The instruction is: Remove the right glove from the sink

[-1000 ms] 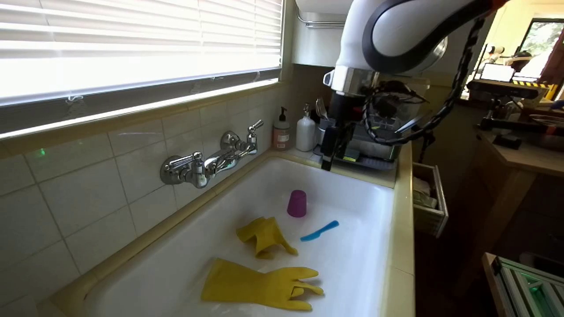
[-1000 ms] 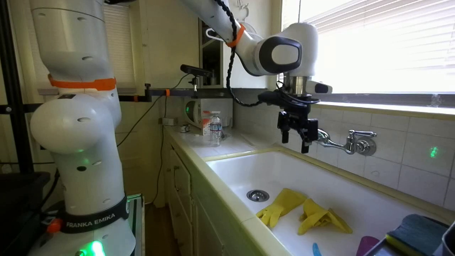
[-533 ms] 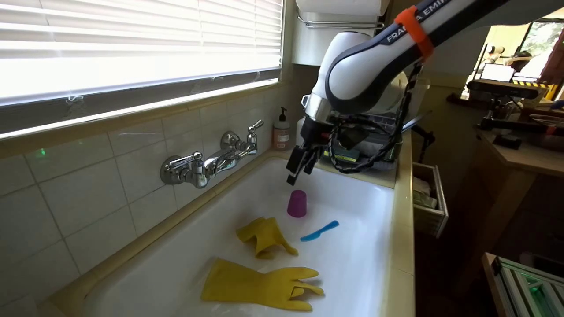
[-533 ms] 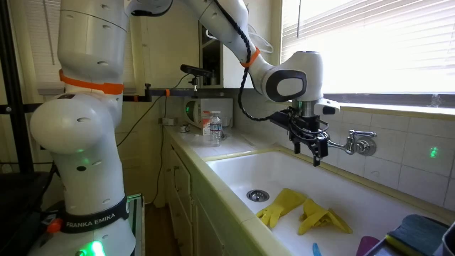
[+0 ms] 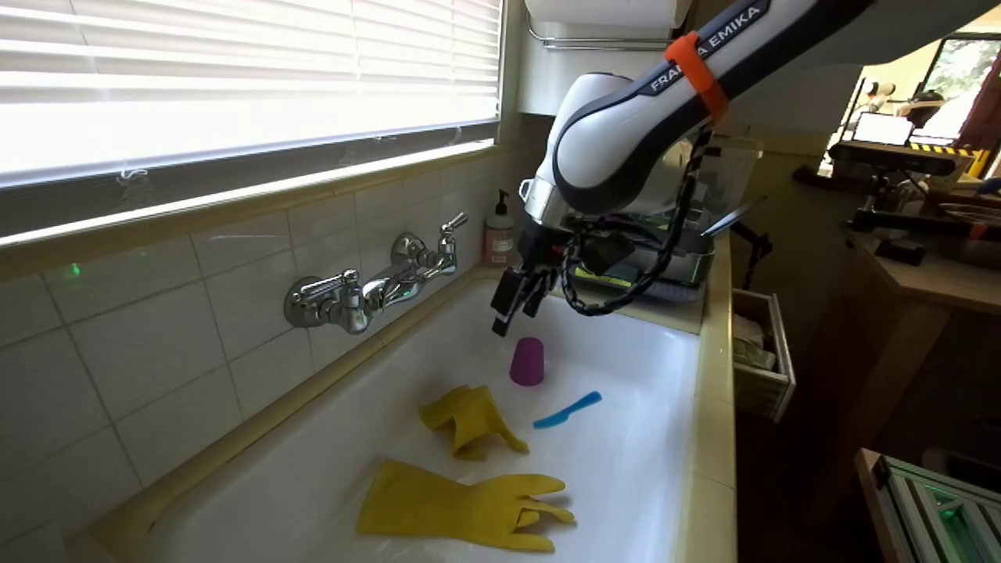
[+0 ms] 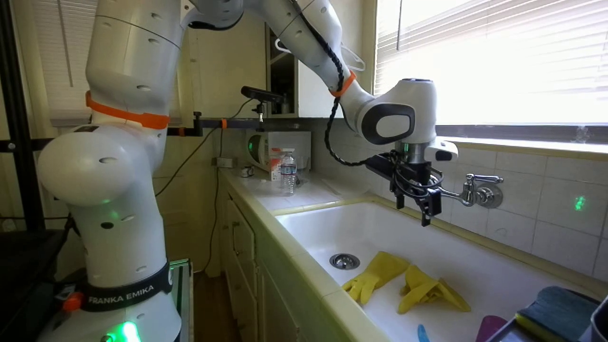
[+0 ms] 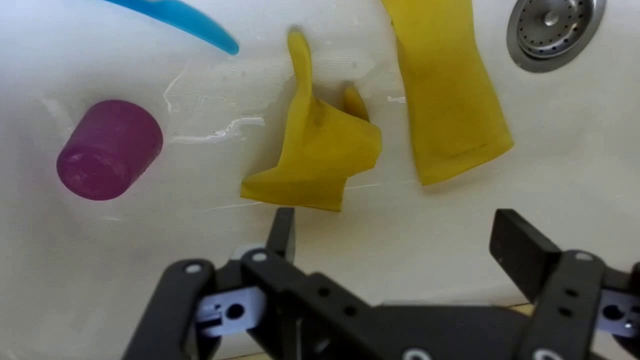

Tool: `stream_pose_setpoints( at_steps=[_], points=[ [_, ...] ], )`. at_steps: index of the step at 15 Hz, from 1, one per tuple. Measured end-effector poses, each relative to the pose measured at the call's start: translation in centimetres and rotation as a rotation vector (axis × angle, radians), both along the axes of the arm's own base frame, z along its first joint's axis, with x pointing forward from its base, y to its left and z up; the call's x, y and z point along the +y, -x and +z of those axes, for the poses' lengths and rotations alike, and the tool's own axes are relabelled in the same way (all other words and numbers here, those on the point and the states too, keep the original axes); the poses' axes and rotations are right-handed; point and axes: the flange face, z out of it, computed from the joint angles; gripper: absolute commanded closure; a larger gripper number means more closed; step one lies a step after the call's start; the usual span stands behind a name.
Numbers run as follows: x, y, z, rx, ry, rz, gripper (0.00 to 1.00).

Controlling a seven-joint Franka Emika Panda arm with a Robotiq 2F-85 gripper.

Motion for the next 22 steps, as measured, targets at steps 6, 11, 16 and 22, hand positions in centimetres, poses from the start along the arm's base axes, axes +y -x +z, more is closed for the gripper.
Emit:
stream_pose_setpoints(
  at_steps=[6, 11, 16, 22],
  points=[
    [0.1, 0.0, -0.7, 0.016, 0.02, 0.017, 0.0],
    [-0.3, -0.6, -4.3, 0.076, 0.066, 0.045, 0.0],
    [-1.8, -1.9, -8.0, 0.117, 0.078, 0.036, 0.0],
    [-3.6, -2.9, -11.4, 0.146, 0.065, 0.025, 0.0]
  ],
)
